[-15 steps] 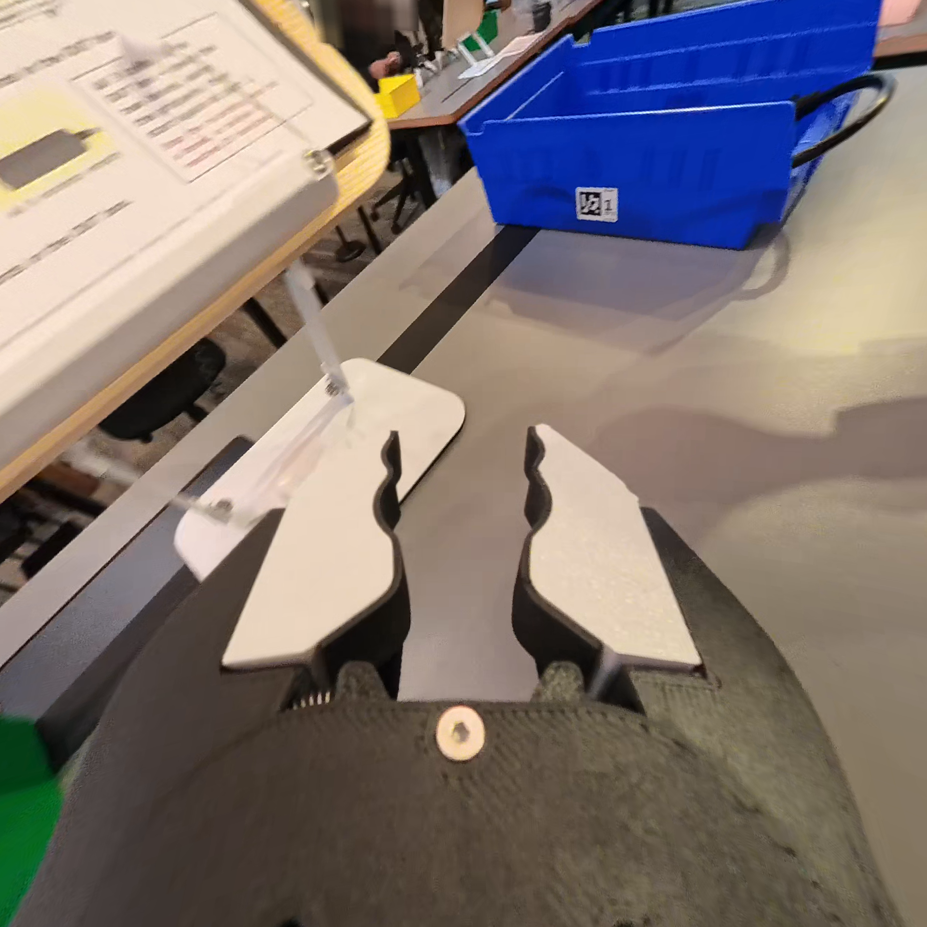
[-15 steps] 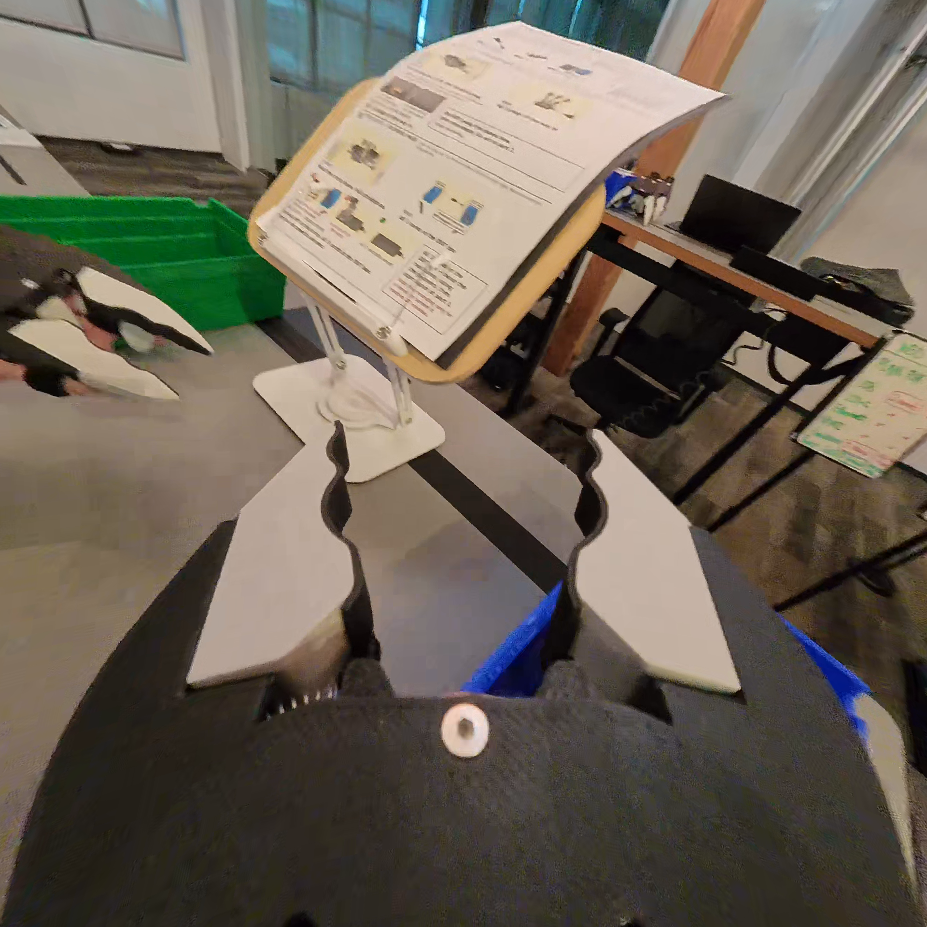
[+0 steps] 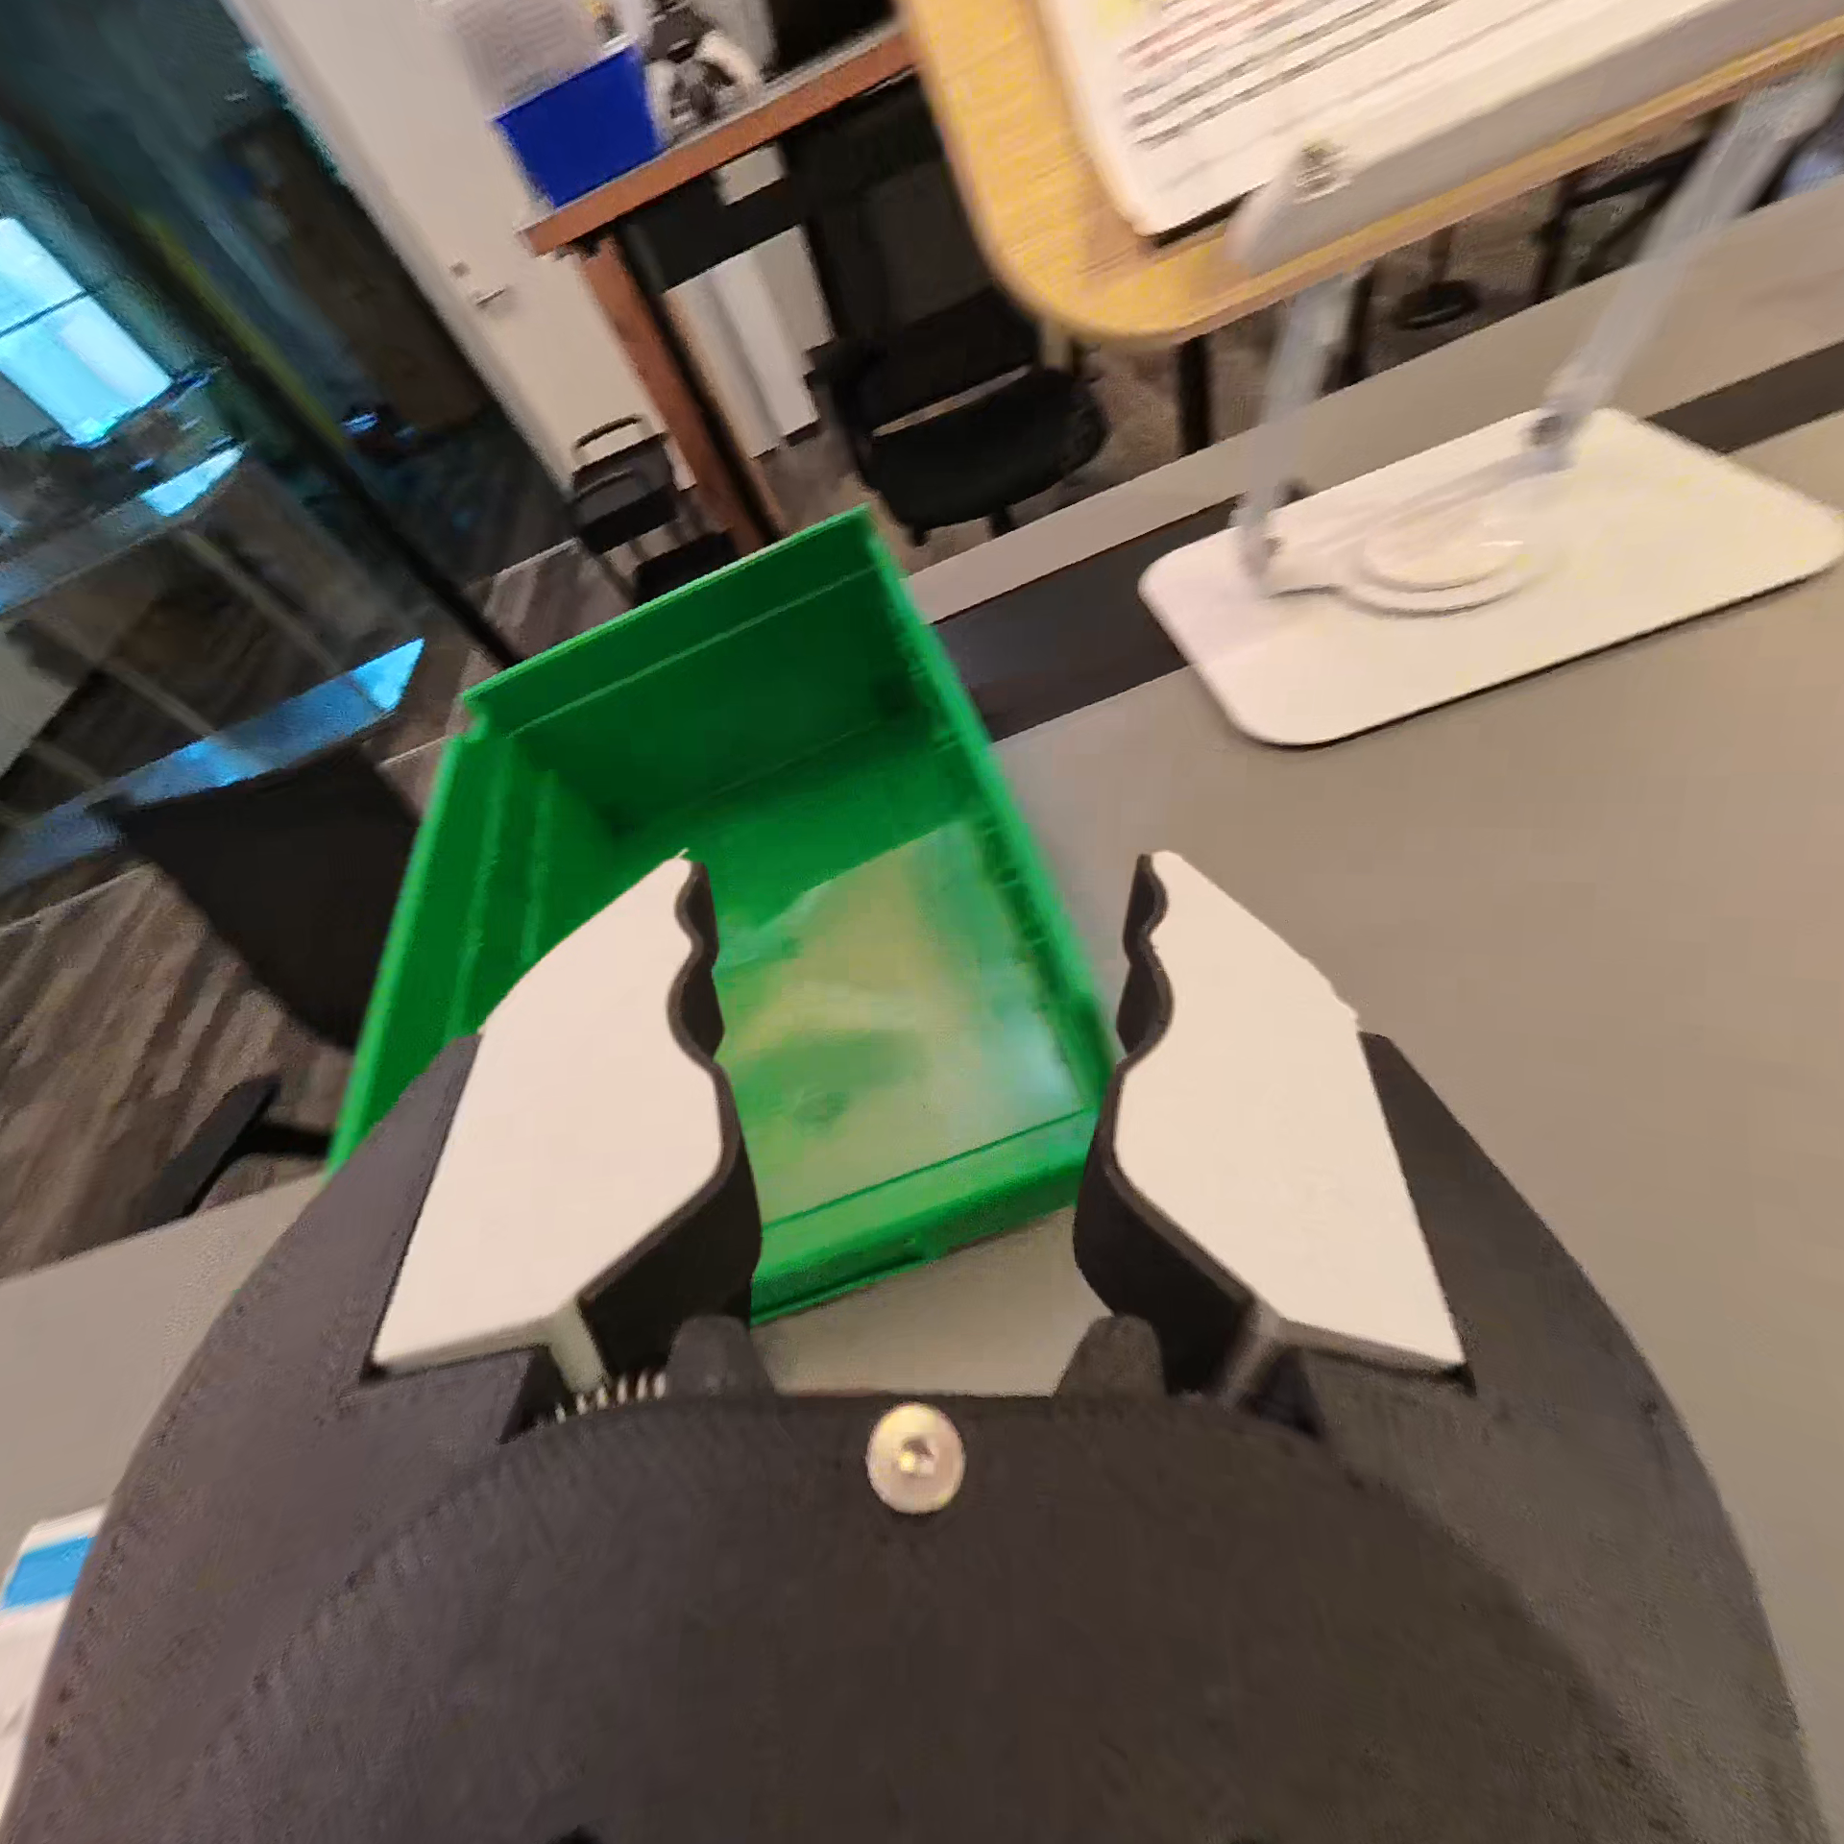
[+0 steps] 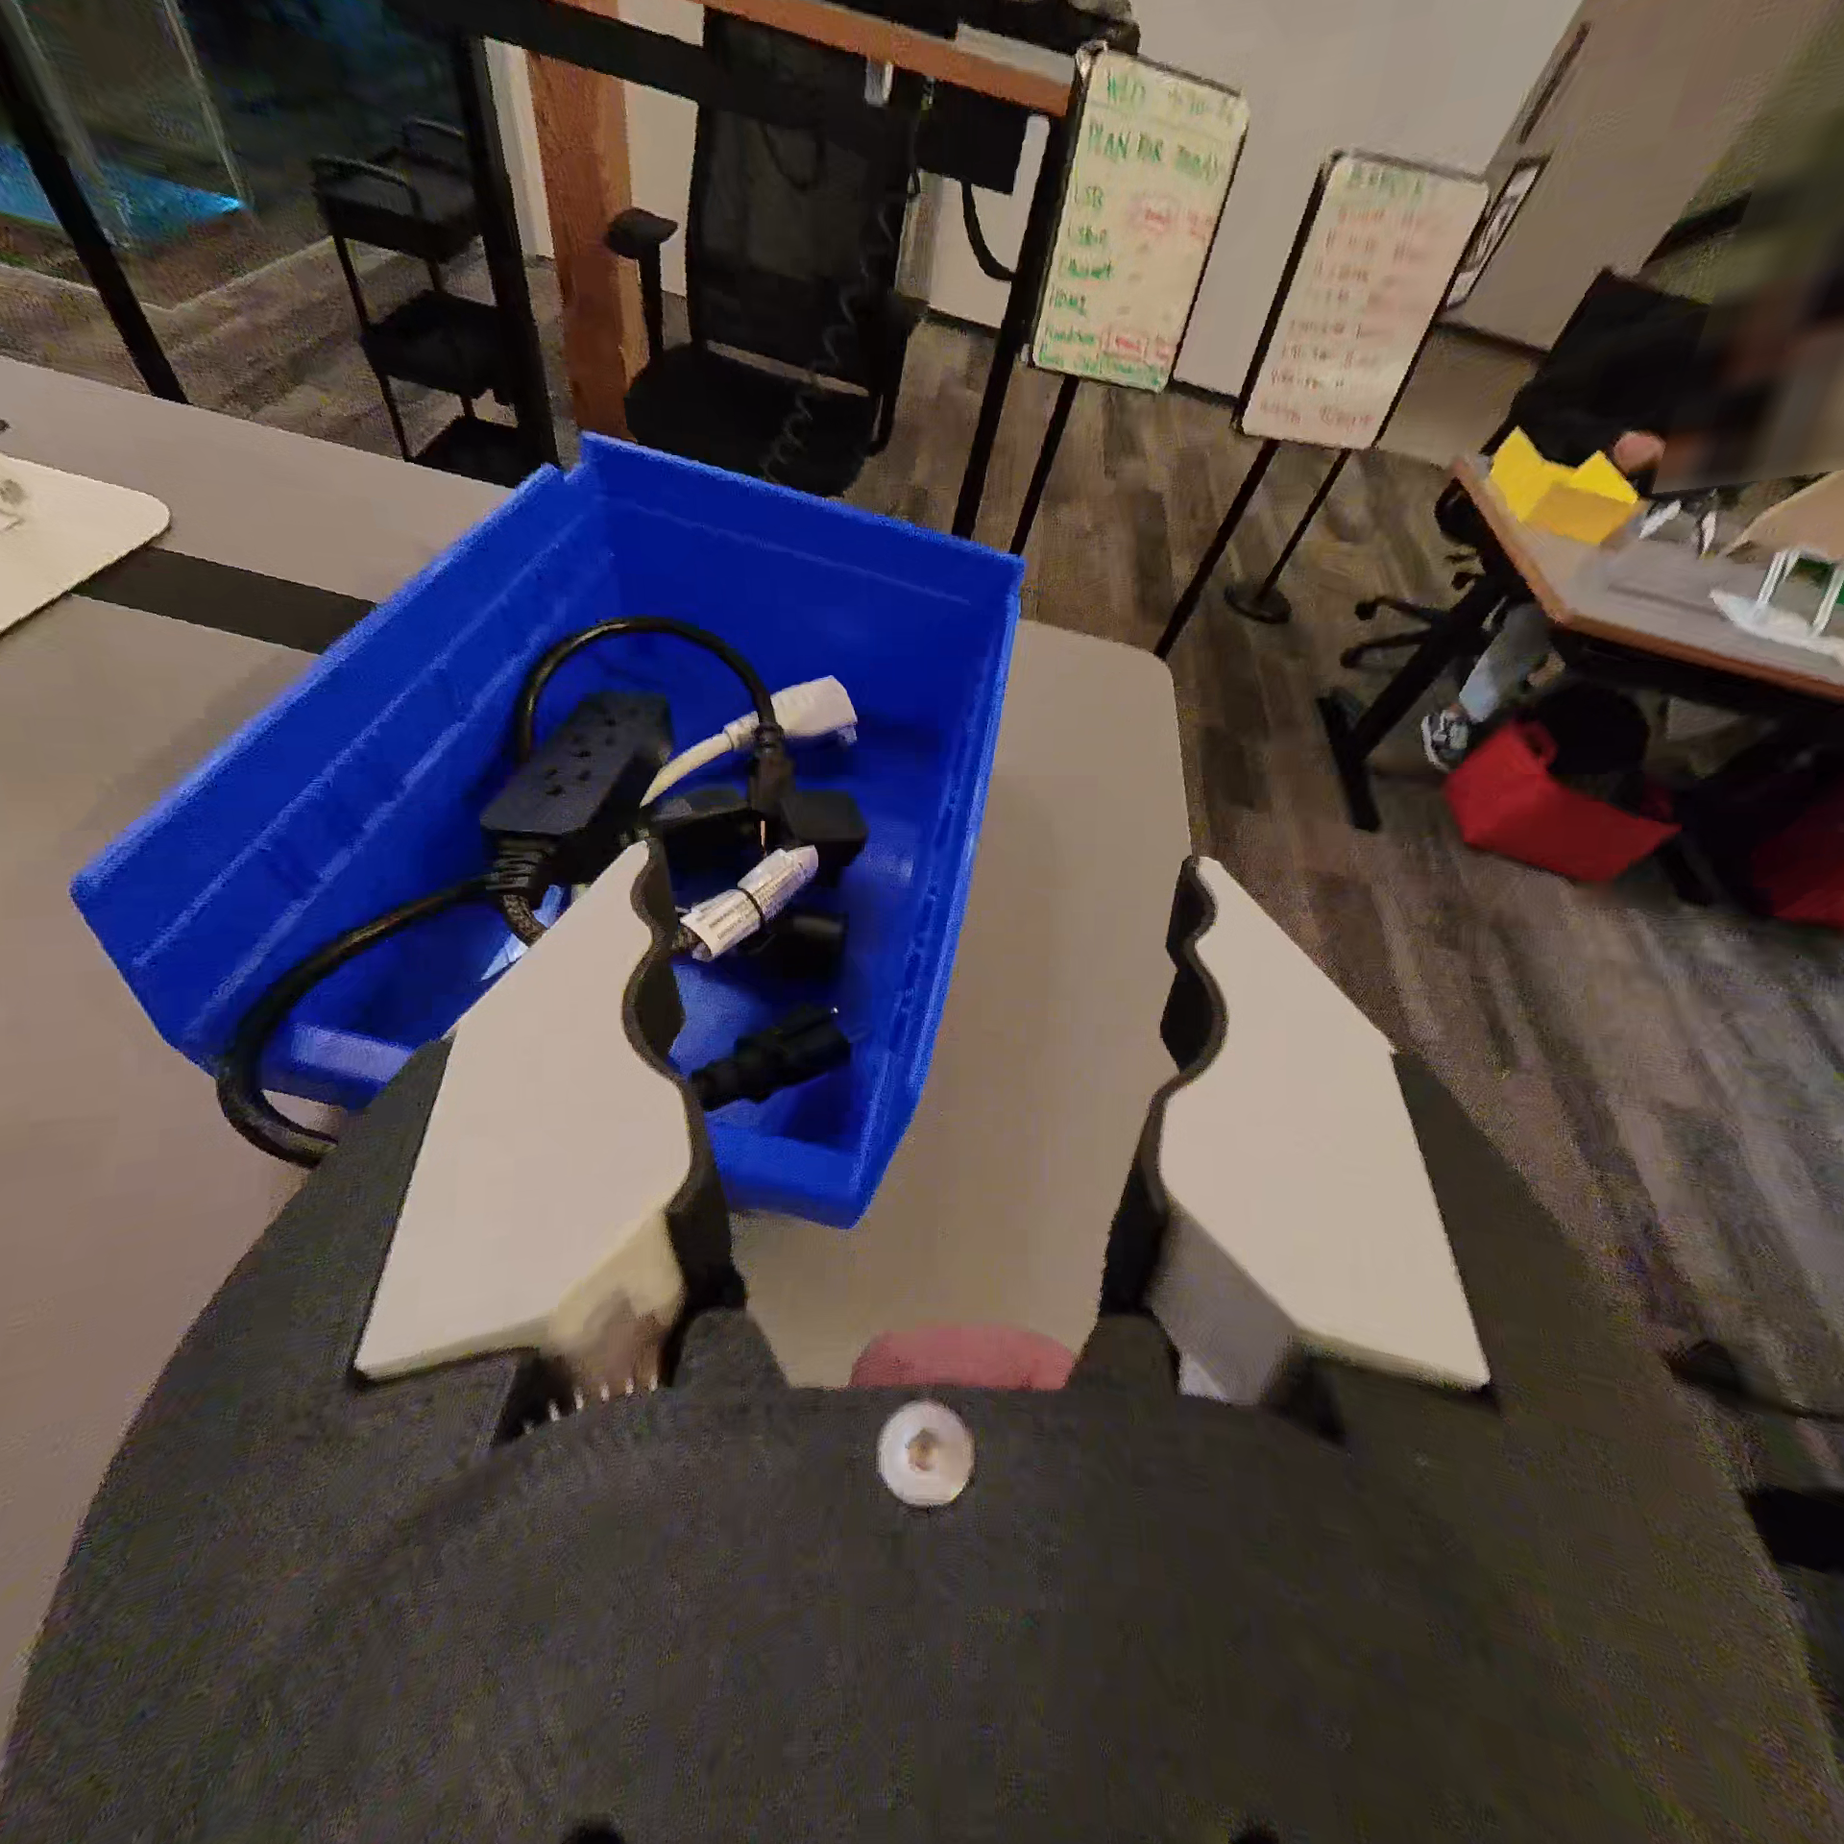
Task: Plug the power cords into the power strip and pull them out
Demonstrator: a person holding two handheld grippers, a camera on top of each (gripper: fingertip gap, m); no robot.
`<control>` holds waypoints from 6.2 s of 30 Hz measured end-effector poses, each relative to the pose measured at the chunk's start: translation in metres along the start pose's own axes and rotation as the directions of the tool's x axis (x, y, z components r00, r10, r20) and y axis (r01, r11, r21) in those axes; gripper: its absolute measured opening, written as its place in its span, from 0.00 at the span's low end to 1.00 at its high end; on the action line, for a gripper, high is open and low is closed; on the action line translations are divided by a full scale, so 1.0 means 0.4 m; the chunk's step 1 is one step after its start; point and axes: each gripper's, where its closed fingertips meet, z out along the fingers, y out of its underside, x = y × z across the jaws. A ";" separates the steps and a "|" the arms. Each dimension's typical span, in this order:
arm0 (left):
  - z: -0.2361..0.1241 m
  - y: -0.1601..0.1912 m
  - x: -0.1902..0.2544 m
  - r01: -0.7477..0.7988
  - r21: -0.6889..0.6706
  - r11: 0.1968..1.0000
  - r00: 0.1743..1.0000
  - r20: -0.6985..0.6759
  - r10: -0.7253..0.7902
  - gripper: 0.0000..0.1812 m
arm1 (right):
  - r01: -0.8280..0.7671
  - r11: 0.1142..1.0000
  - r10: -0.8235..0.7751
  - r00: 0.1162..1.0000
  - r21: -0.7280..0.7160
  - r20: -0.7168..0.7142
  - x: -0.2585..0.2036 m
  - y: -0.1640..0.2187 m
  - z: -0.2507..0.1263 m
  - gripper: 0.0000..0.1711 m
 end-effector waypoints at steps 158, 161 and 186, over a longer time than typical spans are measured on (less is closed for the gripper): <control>-0.245 0.225 -0.257 0.561 0.213 0.800 0.823 -0.252 -0.510 0.03 | 0.016 0.877 0.314 0.738 -0.481 0.597 -0.842 0.126 -0.072 0.18; -0.248 0.231 -0.262 0.564 0.217 0.797 0.822 -0.241 -0.516 0.03 | 0.010 0.884 0.317 0.723 -0.468 0.614 -0.885 0.121 -0.087 0.18; -0.369 0.261 -0.361 0.578 0.294 0.761 0.816 -0.189 -0.547 0.03 | -0.203 0.893 0.443 0.561 -0.402 0.700 -1.278 -0.042 0.062 0.18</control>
